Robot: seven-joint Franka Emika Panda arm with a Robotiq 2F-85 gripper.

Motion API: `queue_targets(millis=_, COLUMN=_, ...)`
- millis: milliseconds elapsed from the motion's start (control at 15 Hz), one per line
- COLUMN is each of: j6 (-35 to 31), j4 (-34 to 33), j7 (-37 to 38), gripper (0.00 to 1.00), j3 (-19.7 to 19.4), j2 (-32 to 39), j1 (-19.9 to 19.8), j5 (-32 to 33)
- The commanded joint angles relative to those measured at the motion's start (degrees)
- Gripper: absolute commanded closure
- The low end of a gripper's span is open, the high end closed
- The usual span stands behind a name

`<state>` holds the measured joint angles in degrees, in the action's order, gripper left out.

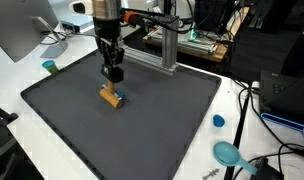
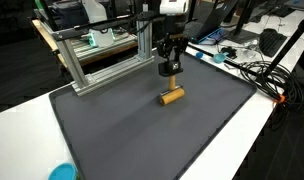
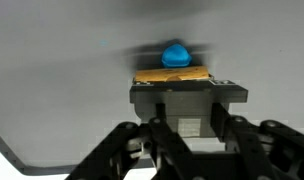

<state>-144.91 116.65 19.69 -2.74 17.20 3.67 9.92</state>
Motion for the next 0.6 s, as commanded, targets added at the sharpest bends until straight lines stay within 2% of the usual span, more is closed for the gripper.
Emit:
queue_targets(millis=0, j6=-0.8, j4=0.5, j7=-1.2, gripper=0.79, j3=0.3, j2=-1.5, j1=-0.4, j5=-3.1)
queue_targets(millis=467, j6=0.3, j4=2.3, j7=-2.2, gripper=0.79, j3=0.1, j2=-7.4, j1=-0.1, j5=-2.2)
queue_targets(millis=533, j6=-0.6, j4=0.5, j7=-1.3, gripper=0.54, j3=0.0, j2=-4.4, j1=0.0, j5=-2.0)
